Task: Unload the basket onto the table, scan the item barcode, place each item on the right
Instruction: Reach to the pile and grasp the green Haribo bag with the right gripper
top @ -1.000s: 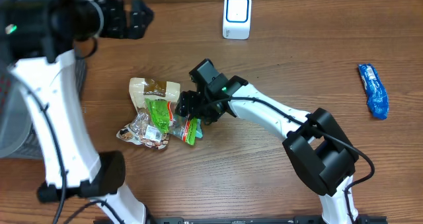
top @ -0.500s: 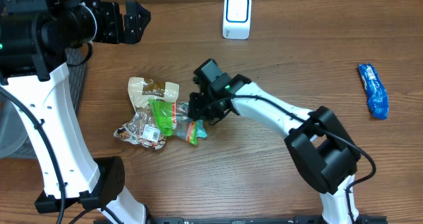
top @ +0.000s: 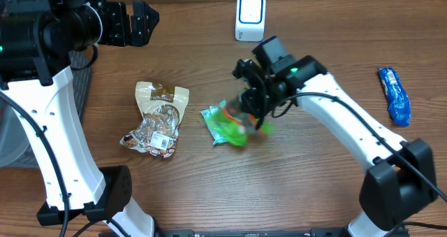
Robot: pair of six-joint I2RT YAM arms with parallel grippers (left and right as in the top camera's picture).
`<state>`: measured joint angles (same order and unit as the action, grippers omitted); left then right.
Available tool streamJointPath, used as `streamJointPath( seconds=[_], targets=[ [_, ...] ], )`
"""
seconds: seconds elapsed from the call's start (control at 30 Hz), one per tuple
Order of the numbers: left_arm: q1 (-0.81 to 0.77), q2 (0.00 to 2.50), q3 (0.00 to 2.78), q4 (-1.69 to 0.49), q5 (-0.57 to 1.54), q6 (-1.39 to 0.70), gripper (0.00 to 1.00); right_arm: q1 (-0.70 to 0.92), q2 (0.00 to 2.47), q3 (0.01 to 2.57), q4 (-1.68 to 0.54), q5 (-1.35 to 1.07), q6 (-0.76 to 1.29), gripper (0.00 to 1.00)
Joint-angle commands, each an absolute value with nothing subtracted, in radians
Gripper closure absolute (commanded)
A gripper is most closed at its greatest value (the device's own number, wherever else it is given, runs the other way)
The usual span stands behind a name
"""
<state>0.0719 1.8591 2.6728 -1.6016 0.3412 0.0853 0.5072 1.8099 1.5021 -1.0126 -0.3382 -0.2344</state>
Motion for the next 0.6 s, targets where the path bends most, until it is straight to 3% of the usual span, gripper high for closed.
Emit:
streamJointPath(
  seconds=[0.0, 0.13, 0.17, 0.27, 0.37, 0.43, 0.57],
  targets=[
    [0.069, 1.865, 2.679, -1.600, 0.356, 0.105, 0.00, 0.469, 1.799, 1.491, -1.037, -0.242, -0.537, 0.83],
    [0.069, 1.865, 2.679, -1.600, 0.356, 0.105, 0.00, 0.413, 1.801, 1.442, -0.957, -0.149, -0.625, 0.82],
    [0.069, 1.865, 2.679, -1.600, 0.356, 0.105, 0.00, 0.403, 1.801, 1.435, -0.940, -0.150, -0.621, 0.77],
    [0.069, 1.865, 2.679, -1.600, 0.356, 0.105, 0.00, 0.368, 1.801, 1.433, -0.889, -0.150, -0.449, 0.34],
    [0.069, 1.865, 2.679, -1.600, 0.356, 0.105, 0.00, 0.333, 1.801, 1.466, -0.904, -0.150, -0.129, 0.09],
    [0.069, 1.865, 2.679, -1.600, 0.356, 0.105, 0.00, 0.308, 1.801, 1.475, -0.955, -0.166, 0.069, 0.01],
    [0.069, 1.865, 2.679, -1.600, 0.356, 0.105, 0.00, 0.258, 1.805, 1.436, -1.039, -0.393, 0.374, 0.00]
  ],
)
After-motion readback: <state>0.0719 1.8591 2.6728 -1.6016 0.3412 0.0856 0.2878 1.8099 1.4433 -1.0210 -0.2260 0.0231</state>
